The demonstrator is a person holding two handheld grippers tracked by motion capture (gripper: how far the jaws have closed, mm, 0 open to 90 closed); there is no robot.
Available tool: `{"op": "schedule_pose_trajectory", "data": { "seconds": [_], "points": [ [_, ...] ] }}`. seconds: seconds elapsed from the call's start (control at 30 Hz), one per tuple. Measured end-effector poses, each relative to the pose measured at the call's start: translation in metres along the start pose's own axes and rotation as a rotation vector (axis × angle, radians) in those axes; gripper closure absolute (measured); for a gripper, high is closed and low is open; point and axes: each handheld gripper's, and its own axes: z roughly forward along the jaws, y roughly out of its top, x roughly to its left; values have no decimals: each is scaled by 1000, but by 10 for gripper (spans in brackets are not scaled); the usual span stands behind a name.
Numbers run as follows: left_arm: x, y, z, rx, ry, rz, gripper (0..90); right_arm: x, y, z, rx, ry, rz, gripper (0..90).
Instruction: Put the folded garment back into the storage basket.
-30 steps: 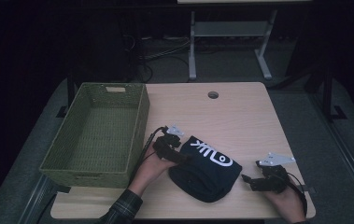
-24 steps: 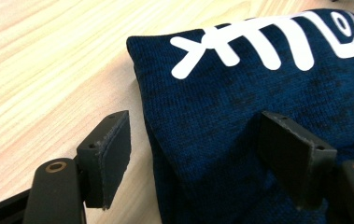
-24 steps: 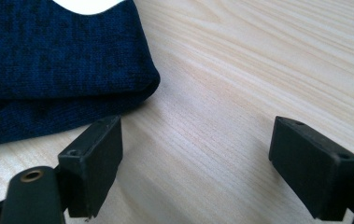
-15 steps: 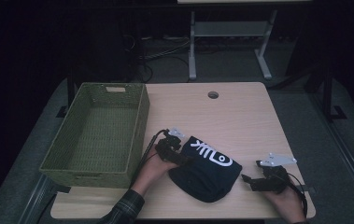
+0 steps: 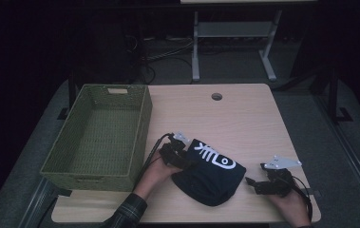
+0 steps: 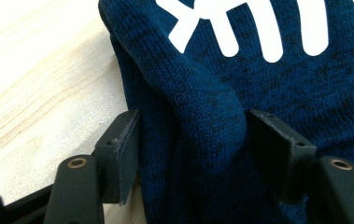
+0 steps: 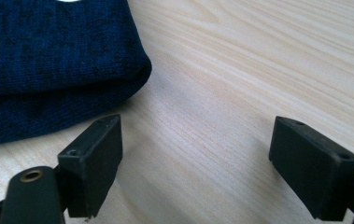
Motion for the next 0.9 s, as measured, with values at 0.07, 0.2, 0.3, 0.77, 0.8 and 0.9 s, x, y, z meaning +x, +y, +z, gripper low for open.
{"op": "schedule_pose_trajectory", "data": {
  "seconds": [0.07, 0.2, 0.3, 0.77, 0.8, 0.9],
  "points": [
    [1, 1, -1, 18, -9, 9, 389, 0, 0, 0, 0, 0, 0, 171],
    [-1, 4, 0, 39, -27, -5, 489, 0, 0, 0, 0, 0, 1, 172],
    [-2, 5, 0, 48, -34, -4, 565, 0, 0, 0, 0, 0, 1, 172],
    [-7, 8, -4, 60, -23, 0, 700, 0, 0, 0, 0, 0, -2, 172],
    [-8, 10, -6, 63, -18, 8, 701, 0, 0, 0, 0, 0, -1, 171],
    [-13, 13, -13, 53, -14, -2, 705, 0, 0, 0, 0, 0, -1, 171]
  ]
}}
